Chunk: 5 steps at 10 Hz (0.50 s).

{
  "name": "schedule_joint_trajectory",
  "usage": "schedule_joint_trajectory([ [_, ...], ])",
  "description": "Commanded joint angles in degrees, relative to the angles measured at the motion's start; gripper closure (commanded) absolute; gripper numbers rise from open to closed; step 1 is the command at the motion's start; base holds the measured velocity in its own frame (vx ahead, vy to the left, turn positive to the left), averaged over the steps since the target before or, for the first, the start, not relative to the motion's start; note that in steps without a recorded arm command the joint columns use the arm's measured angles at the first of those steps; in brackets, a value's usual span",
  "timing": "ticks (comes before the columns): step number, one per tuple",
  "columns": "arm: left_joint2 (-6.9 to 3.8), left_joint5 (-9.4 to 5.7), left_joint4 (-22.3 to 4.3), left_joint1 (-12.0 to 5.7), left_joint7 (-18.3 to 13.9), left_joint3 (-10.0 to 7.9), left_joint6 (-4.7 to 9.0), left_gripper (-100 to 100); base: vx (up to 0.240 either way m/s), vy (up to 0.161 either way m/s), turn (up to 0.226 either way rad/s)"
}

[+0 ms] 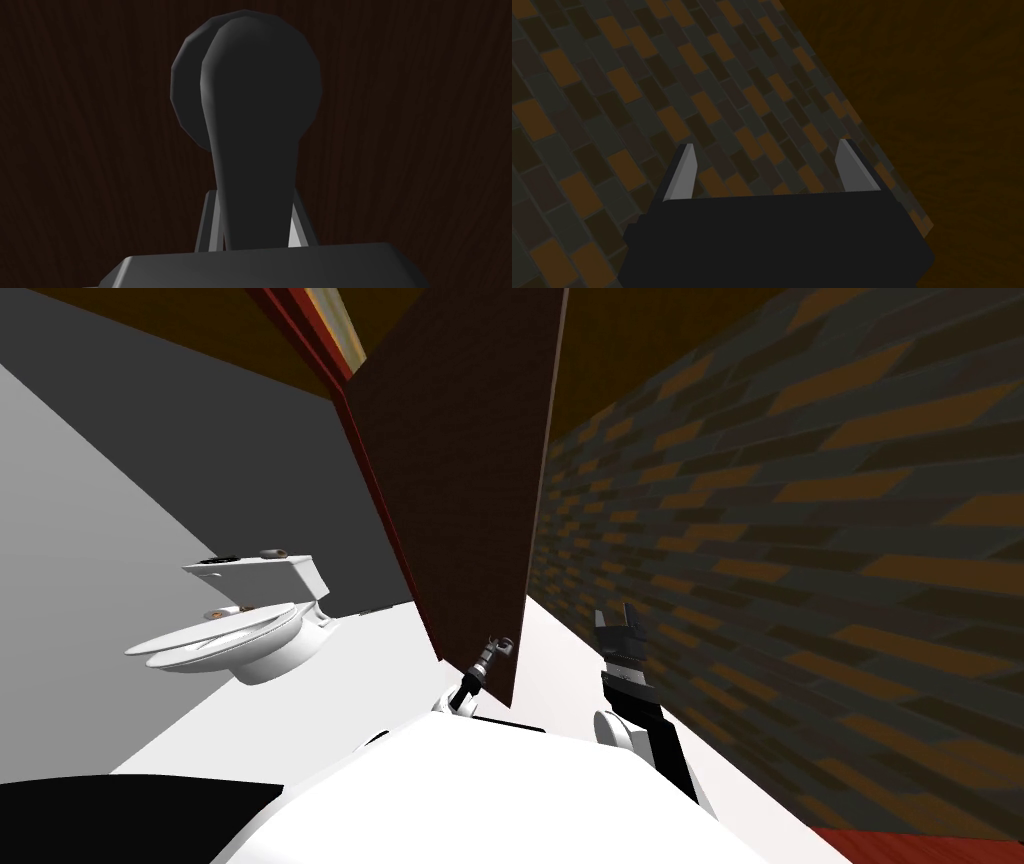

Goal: Push the door open

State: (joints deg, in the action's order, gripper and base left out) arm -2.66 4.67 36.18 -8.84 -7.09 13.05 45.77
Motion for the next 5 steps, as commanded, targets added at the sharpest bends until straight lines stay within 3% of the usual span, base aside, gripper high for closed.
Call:
schedule_joint_trajectory([
  [1, -0.86, -0.59, 0.89, -0.14, 0.32, -1.26, -0.29, 100, 0.197, -0.138, 0.053],
  [4, -1.28, -1.51, 0.65, -0.24, 1.18, -3.18, -0.30, 100, 0.198, -0.143, 0.058],
  [5, -1.28, -1.51, 0.65, -0.24, 1.18, -3.18, -0.30, 100, 0.076, -0.059, 0.004],
])
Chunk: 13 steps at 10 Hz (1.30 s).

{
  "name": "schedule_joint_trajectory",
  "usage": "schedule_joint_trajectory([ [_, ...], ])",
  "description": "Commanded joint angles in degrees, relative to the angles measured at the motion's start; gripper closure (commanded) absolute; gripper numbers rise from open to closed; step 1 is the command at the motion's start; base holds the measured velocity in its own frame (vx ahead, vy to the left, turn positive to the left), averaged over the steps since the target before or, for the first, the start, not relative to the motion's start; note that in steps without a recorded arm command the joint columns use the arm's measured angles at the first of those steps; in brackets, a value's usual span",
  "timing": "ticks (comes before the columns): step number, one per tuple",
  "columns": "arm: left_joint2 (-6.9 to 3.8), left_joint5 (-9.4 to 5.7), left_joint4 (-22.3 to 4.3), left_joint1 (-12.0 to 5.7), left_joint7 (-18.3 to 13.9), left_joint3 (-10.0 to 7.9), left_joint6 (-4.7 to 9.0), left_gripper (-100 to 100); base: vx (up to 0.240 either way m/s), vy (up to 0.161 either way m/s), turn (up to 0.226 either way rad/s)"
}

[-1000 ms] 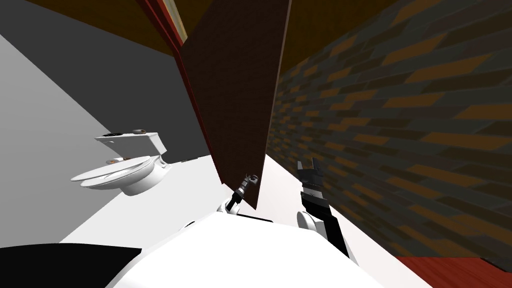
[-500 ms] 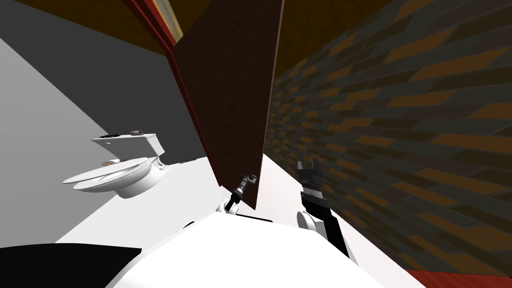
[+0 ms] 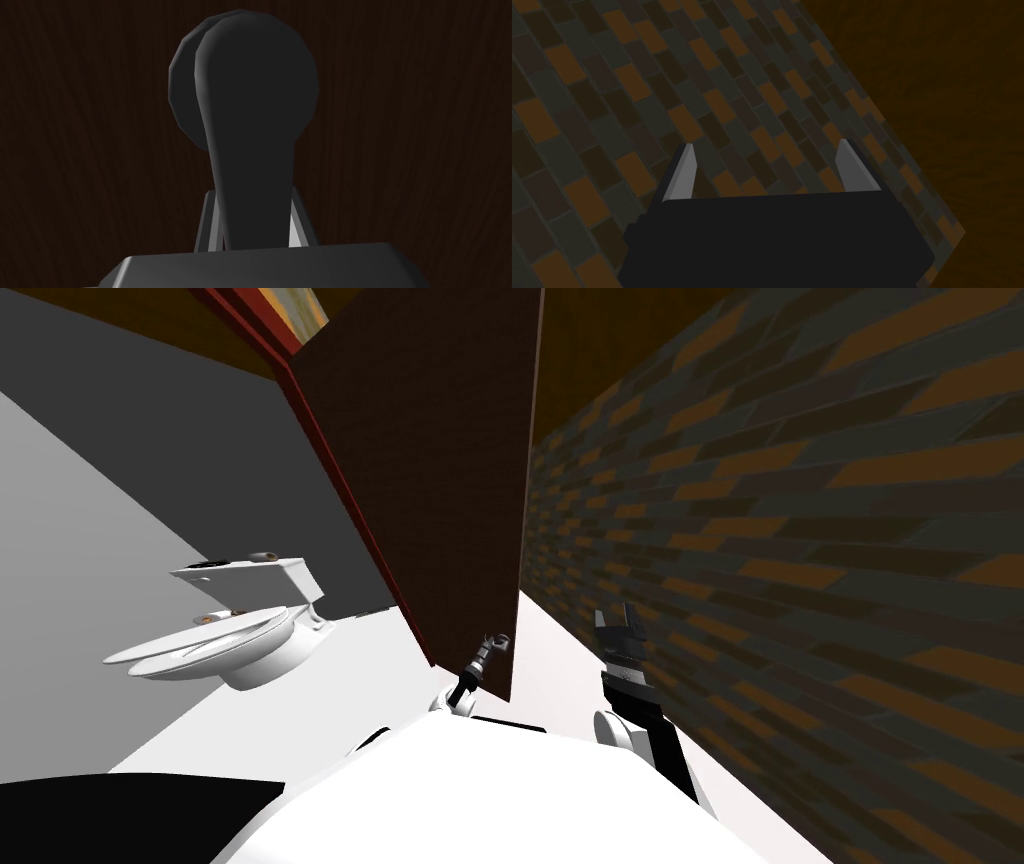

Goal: Push the door open

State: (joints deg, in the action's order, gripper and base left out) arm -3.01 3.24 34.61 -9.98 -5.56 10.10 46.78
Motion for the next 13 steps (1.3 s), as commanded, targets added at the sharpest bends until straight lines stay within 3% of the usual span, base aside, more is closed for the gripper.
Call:
schedule_joint_trajectory([
  [1, -0.94, -0.08, 2.22, 0.90, -0.35, -0.23, -1.32, 100, 0.017, -0.015, -0.021],
  [2, -1.11, -0.69, 2.06, 0.84, 0.23, -1.52, -1.32, 100, 0.087, -0.104, 0.057],
  [4, -1.15, -0.91, 2.00, 0.82, 0.43, -1.97, -1.33, 100, 0.093, -0.101, 0.060],
  [5, -1.21, -1.56, 1.84, 0.75, 1.04, -3.33, -1.33, 100, 0.123, -0.097, 0.076],
  [7, -1.23, -1.78, 1.78, 0.73, 1.24, -3.79, -1.34, 100, 0.137, -0.127, 0.054],
  [8, -1.17, -2.43, 1.61, 0.66, 1.86, -5.17, -1.35, 100, 0.159, -0.132, 0.056],
  [9, -1.17, -2.43, 1.61, 0.66, 1.86, -5.17, -1.35, 100, 0.131, -0.126, 0.056],
  [13, -0.71, -3.86, 1.24, 0.52, 3.20, -8.16, -1.36, 100, 0.146, -0.136, 0.070],
])
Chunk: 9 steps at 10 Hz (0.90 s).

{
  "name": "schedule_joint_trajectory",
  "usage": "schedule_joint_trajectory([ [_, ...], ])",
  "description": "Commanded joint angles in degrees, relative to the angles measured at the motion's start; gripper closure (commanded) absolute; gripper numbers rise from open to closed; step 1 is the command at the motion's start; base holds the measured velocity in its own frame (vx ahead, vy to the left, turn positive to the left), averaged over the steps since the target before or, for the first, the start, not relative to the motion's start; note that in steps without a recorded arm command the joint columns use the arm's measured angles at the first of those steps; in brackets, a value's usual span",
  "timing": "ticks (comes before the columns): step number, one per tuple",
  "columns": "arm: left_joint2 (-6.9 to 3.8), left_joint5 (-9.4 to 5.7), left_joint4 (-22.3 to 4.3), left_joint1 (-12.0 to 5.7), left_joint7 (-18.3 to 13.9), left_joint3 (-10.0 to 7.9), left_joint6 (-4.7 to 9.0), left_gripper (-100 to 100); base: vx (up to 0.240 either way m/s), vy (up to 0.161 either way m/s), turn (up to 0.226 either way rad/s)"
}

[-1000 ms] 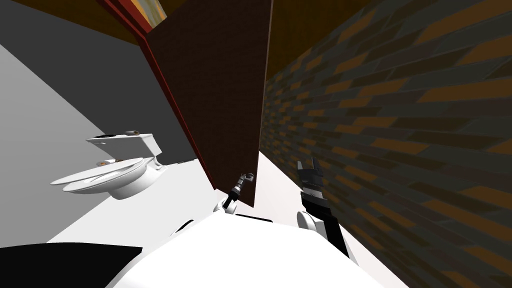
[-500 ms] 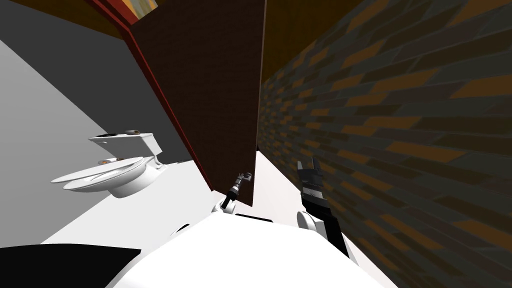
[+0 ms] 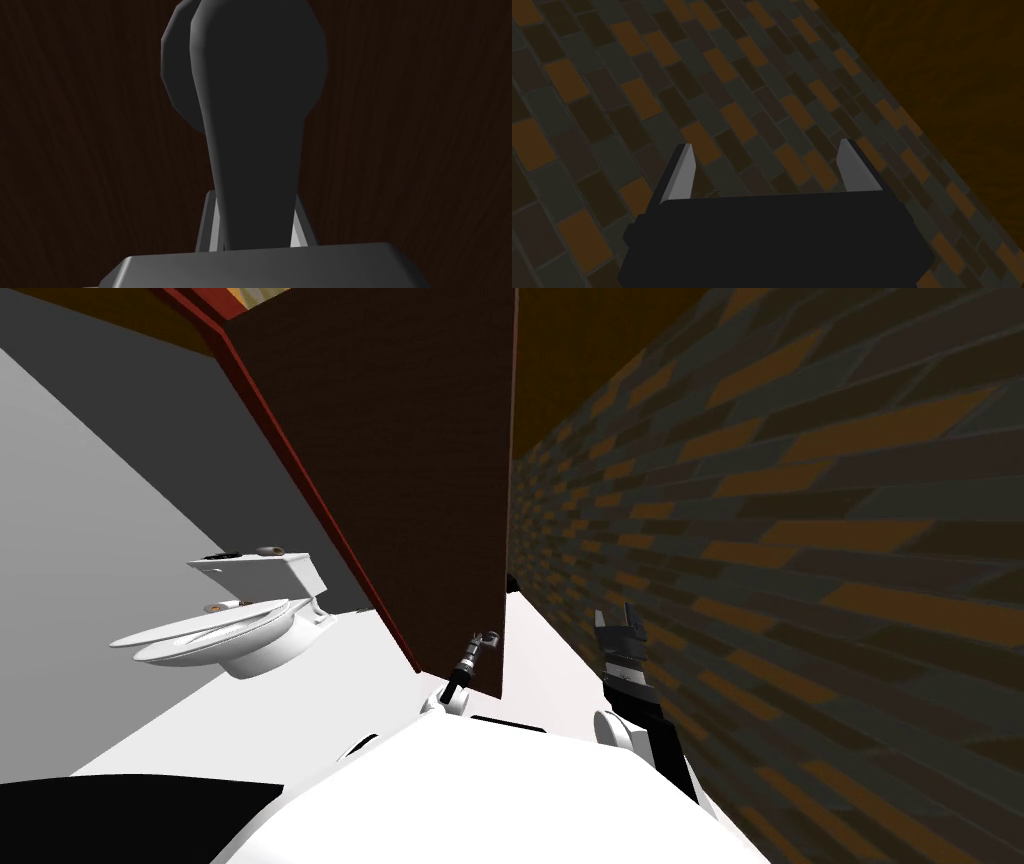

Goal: Push the door open

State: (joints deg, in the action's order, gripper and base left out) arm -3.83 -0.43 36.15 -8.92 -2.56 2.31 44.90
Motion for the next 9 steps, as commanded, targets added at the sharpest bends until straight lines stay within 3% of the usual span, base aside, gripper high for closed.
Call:
schedule_joint_trajectory([
  [1, 0.30, -0.55, -0.39, -0.58, 0.54, -1.13, 0.51, 100, 0.161, -0.133, 0.064],
  [7, 1.41, -1.89, -0.73, -0.71, 1.79, -3.93, 0.50, 100, 0.151, -0.105, 0.053],
  [9, 0.03, -2.56, -0.55, -0.32, 1.94, -5.22, 0.40, 100, 0.103, -0.038, 0.049],
])
